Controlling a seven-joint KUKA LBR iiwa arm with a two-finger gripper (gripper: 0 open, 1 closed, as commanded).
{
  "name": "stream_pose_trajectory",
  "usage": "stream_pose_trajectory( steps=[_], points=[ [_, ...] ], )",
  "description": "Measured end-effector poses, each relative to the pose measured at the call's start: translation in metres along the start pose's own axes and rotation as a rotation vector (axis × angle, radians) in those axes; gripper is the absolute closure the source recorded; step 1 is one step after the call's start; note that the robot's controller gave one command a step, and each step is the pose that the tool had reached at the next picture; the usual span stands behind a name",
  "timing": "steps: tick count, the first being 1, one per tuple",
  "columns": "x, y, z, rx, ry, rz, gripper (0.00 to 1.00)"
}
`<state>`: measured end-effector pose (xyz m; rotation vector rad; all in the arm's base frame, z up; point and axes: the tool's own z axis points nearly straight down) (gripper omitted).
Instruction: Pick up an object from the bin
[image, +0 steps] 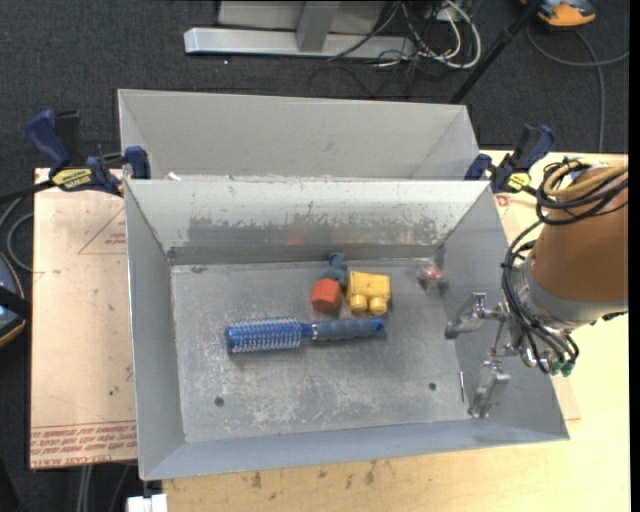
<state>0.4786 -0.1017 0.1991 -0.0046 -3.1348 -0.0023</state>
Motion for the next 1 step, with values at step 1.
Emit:
stream_pose_trajectory(
  steps=[1],
  points=[
    [-0.042,0.046,0.1294,0.003,-0.018,-0.098,0.0]
  ],
)
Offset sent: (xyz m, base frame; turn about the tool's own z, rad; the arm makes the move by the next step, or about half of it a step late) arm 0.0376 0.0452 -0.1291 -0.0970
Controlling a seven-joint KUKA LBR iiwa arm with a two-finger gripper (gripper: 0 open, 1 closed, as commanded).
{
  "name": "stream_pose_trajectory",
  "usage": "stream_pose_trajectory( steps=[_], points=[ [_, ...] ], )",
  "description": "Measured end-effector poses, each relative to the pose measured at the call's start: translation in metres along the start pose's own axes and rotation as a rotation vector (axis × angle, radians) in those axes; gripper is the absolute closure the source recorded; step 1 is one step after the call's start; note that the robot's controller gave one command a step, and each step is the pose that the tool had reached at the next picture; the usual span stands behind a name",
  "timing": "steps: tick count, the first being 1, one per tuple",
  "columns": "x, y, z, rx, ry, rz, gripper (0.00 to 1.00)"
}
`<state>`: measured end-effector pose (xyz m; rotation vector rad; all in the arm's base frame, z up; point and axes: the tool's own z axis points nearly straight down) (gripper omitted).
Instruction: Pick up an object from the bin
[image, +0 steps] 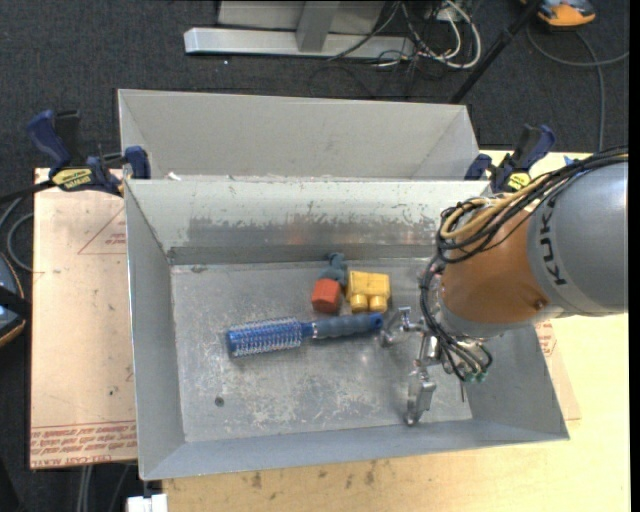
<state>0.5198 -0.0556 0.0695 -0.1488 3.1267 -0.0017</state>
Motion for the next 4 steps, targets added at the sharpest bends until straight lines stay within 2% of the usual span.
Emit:
stream_pose_trajectory(
  steps=[1,2,3,4],
  points=[
    [-0.056,0.051,-0.057,-0.003,0.004,0.265,0.0],
    [-0.073,0.092,-0.001,0.0,0.001,0.206,0.0],
    [-0.076,0.091,-0.005,-0.002,-0.008,0.209,1.0],
    [-0.094,0.072,-0.117,-0.001,0.002,-0.037,1.0]
  ],
)
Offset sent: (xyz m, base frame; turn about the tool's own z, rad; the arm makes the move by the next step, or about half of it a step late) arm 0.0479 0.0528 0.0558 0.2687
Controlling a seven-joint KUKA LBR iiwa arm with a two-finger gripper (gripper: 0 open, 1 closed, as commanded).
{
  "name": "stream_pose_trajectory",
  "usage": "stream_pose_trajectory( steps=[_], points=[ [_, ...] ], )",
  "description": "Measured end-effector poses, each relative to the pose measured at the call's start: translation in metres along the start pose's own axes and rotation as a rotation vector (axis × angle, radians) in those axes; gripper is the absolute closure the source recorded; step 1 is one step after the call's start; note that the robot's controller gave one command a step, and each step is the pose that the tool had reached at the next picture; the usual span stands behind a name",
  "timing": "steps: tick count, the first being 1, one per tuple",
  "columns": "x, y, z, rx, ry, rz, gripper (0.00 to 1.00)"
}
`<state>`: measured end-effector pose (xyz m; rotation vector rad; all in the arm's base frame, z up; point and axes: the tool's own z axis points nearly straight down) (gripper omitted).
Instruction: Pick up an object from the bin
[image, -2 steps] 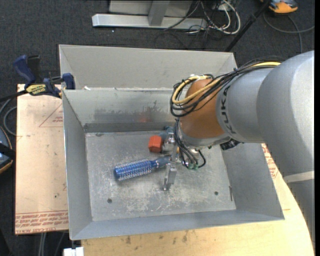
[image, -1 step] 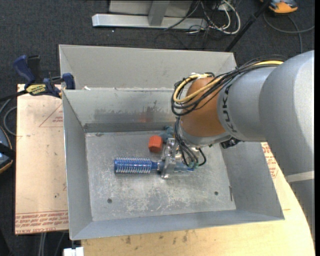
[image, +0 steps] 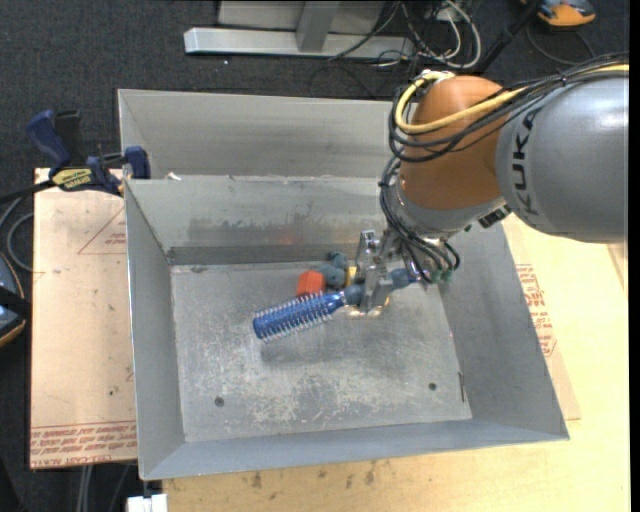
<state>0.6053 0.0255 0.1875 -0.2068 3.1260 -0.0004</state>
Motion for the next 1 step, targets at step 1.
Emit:
stream_pose_trajectory(
  steps=[1],
  points=[
    [0.0012,-0.0141,-0.0609,0.0,0.0,0.021,1.0]
  ],
)
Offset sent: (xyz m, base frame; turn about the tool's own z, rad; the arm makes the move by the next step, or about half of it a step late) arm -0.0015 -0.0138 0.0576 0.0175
